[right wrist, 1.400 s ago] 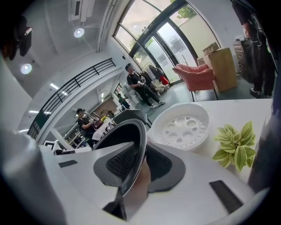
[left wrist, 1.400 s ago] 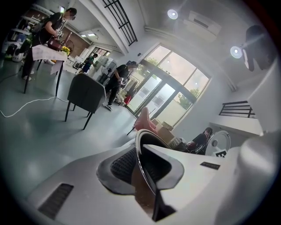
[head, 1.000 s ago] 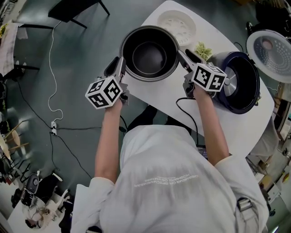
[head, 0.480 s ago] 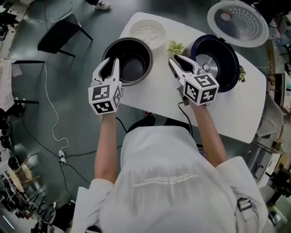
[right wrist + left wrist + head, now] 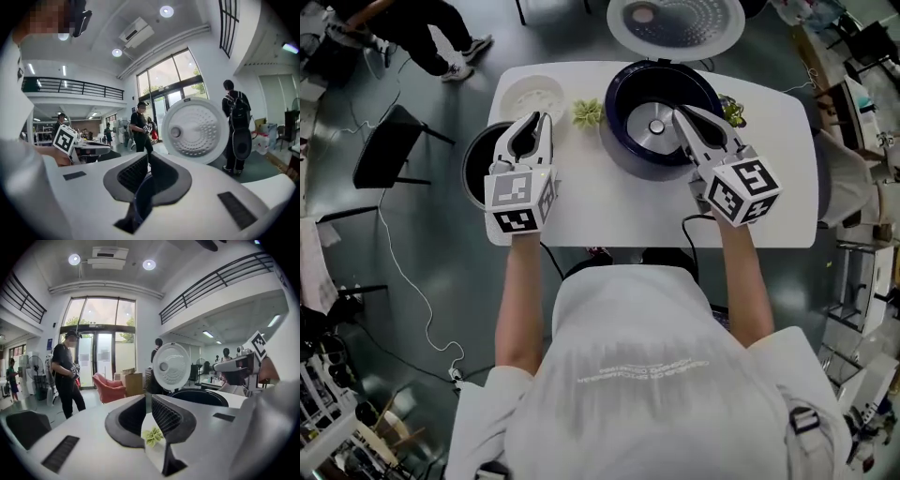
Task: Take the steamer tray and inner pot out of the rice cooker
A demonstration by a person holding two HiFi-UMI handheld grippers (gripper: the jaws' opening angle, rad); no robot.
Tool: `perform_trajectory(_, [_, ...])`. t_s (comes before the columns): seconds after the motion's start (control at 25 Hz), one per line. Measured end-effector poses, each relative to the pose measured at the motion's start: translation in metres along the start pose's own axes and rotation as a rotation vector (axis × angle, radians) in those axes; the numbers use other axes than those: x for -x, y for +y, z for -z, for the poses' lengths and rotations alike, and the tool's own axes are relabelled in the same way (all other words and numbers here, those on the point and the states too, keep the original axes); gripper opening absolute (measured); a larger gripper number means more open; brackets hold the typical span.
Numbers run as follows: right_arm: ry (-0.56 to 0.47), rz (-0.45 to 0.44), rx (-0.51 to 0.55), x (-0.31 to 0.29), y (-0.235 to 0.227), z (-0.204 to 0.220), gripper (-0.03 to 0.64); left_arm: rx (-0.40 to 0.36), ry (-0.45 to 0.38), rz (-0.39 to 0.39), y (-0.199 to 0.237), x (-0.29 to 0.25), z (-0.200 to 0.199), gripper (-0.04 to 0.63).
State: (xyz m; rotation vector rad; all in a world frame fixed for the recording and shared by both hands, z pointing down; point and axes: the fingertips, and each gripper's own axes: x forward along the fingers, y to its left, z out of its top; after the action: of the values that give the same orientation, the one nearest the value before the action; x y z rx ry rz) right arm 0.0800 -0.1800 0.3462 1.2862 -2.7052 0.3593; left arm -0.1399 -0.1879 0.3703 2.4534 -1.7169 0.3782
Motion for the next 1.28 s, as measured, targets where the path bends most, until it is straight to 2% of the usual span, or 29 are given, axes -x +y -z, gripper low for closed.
perform_trajectory(0.32, [-0.006, 0.122, 0.141, 0.055, -0.067, -0.038, 0.038, -0.062, -0.059, 0.155, -0.078, -0.042, -0.062, 0.015])
perform_trajectory(0.6, [-0.022, 0.177, 0.198, 0.079, -0.096, -0.06, 0.032, -0.125, -0.132, 0.232, -0.12, -0.064, -0.111, 0.015])
perform_trajectory(1.16, [-0.094, 0.133, 0.298, 0.079, -0.09, -0.11, 0.031, -0.226, -0.255, 0.232, -0.133, -0.062, -0.178, 0.015])
perform_trajectory(1.28, [-0.111, 0.137, 0.315, 0.078, -0.088, -0.117, 0.031, -0.228, -0.281, 0.233, -0.133, -0.056, -0.185, 0.015])
